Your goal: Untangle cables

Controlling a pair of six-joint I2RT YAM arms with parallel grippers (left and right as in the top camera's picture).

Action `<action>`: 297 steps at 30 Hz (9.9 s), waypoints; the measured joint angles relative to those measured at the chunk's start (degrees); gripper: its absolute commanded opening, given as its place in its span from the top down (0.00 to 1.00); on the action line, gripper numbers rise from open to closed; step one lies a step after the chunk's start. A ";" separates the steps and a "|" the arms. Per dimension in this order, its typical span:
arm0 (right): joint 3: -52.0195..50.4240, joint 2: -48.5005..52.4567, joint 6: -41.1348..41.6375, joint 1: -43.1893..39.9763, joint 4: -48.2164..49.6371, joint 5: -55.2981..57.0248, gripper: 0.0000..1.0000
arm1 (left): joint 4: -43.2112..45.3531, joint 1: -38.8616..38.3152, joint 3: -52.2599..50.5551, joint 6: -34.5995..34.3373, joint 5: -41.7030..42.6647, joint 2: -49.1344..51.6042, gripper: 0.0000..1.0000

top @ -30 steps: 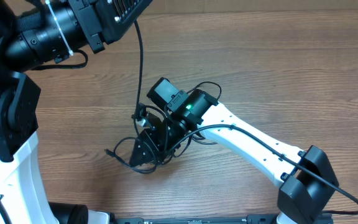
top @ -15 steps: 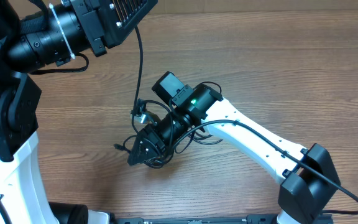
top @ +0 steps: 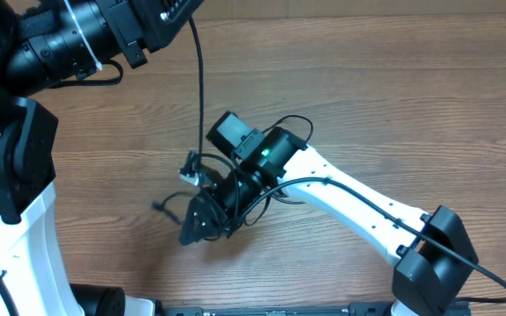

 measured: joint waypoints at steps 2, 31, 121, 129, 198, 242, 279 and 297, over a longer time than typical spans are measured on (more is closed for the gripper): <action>0.00 0.00 1.66 0.26 -0.09 3.19 0.48 | 0.46 0.00 0.00 -1.03 0.15 0.00 0.96; 0.00 0.00 20.24 -18.18 -17.51 46.40 0.96 | -41.35 0.00 -0.04 11.06 -25.44 0.26 0.96; 12.83 -20.33 20.39 -18.10 -12.87 40.24 0.84 | -48.02 -22.75 -18.51 44.57 -29.77 4.42 0.96; 12.83 -20.33 20.92 -18.12 -14.36 43.78 0.40 | -48.06 -22.14 -15.74 40.15 -31.80 4.44 0.96; -9.77 1.81 6.73 -18.16 21.97 62.20 0.18 | -52.15 -19.69 -13.49 20.02 -50.42 0.55 0.00; 9.18 -5.99 6.73 -22.56 8.57 61.44 0.94 | -52.15 -19.69 -13.49 20.02 -50.77 0.55 0.00; 9.81 -38.16 29.77 -22.56 8.61 48.61 0.96 | -49.79 -25.88 -13.51 41.53 -18.25 3.32 0.00; 9.81 -38.16 42.95 -22.56 10.51 46.42 0.96 | -46.07 -31.10 -13.51 44.59 -17.62 3.32 0.45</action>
